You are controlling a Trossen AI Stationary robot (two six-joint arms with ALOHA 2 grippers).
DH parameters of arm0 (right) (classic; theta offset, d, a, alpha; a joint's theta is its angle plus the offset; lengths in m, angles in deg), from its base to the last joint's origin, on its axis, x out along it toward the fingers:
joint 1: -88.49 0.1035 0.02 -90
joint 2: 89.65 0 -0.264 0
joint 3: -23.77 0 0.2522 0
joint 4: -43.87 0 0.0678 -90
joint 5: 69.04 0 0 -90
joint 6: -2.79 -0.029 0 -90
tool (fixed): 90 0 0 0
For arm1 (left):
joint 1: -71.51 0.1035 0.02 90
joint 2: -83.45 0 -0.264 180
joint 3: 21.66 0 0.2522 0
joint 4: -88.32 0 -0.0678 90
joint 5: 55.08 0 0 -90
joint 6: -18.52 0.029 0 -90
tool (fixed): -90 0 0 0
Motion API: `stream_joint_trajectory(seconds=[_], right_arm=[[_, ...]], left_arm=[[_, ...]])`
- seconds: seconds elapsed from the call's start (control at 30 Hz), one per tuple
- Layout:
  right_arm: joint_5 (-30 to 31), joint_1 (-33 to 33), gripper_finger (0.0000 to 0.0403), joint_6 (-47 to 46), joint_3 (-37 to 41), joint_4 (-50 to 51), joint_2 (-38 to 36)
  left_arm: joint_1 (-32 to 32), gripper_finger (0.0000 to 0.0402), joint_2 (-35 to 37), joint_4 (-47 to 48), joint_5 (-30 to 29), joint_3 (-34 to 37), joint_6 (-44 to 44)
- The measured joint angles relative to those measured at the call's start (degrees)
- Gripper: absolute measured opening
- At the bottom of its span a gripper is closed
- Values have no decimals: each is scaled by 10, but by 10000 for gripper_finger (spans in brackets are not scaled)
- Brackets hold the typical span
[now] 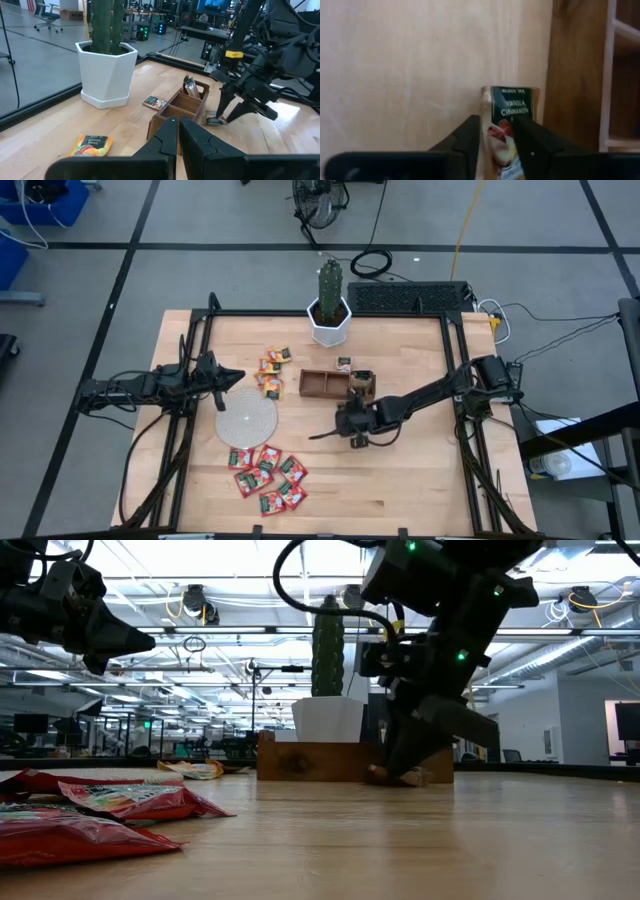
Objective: Pick & Place Tea
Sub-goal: Put the brown tea bag into the right section of the wooden organizer
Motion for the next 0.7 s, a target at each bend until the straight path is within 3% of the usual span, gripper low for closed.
stream_joint_trajectory(seconds=[0.2,0.43,0.7], right_arm=[[-2,9,8,-6,0,1,0],[-3,21,0,-20,1,-3,-11],[-17,33,0,-30,1,-20,-101]], left_arm=[[0,21,0,0,0,0,0],[0,21,0,0,0,0,0],[0,21,0,0,0,0,0]])
